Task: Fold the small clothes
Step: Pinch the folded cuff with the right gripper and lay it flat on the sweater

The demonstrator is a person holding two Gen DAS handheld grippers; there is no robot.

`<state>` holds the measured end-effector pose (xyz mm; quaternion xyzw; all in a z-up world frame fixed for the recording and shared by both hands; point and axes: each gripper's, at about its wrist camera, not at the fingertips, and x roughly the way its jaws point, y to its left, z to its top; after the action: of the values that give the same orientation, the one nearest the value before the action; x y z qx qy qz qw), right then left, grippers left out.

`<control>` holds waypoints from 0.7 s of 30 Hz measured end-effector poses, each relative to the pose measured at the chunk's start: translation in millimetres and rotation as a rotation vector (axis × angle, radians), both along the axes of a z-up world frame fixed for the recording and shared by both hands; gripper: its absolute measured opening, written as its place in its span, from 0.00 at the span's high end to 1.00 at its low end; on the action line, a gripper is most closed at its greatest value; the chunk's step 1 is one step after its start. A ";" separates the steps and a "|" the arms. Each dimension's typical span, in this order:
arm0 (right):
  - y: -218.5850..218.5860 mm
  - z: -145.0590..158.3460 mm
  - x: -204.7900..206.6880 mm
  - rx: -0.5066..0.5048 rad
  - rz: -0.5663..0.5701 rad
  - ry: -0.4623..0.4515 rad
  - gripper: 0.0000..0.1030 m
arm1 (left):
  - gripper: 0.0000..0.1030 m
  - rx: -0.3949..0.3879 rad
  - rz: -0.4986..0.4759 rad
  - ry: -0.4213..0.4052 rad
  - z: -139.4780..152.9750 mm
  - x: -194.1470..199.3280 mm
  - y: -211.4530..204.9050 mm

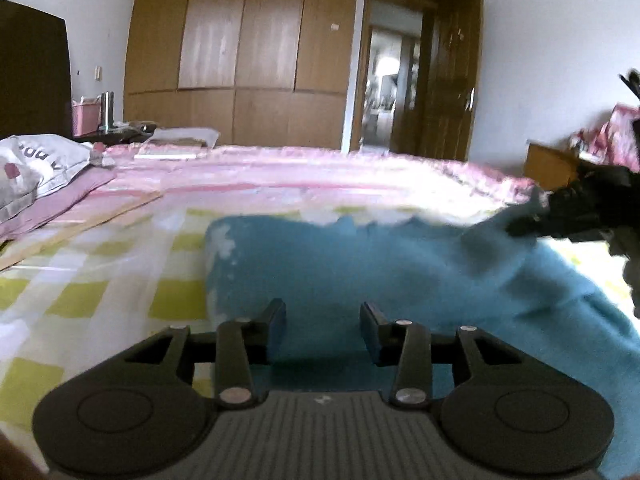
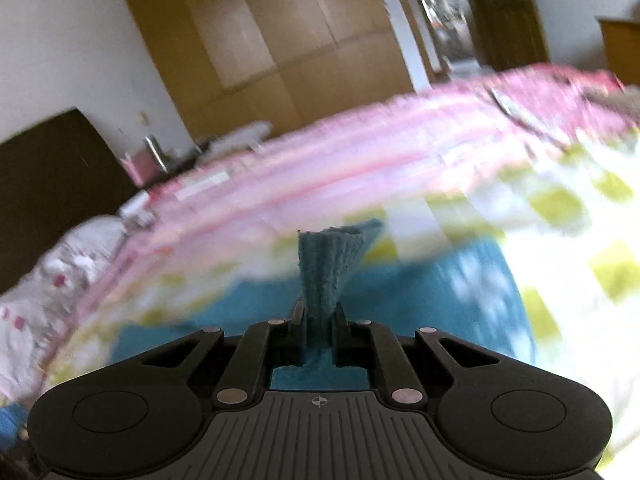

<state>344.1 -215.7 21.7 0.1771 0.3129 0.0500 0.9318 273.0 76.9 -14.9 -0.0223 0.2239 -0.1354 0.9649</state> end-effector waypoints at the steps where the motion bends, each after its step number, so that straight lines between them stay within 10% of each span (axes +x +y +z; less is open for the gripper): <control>1: -2.5 -7.6 -1.9 0.020 -0.014 0.016 0.88 | 0.55 0.006 0.001 0.003 1.0 -0.4 -2.0; 8: -23.0 -24.4 -13.3 0.177 -0.089 0.026 0.81 | 0.55 0.006 0.003 0.011 0.3 -5.2 -2.3; 21: -27.9 -26.0 -19.3 0.150 -0.157 0.038 0.84 | 0.55 -0.022 0.015 0.013 3.6 -1.9 2.8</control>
<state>324.7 -243.6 -4.3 0.2712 0.3109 -0.0034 0.9109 271.1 79.6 -11.3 -0.0354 0.2286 -0.1307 0.9641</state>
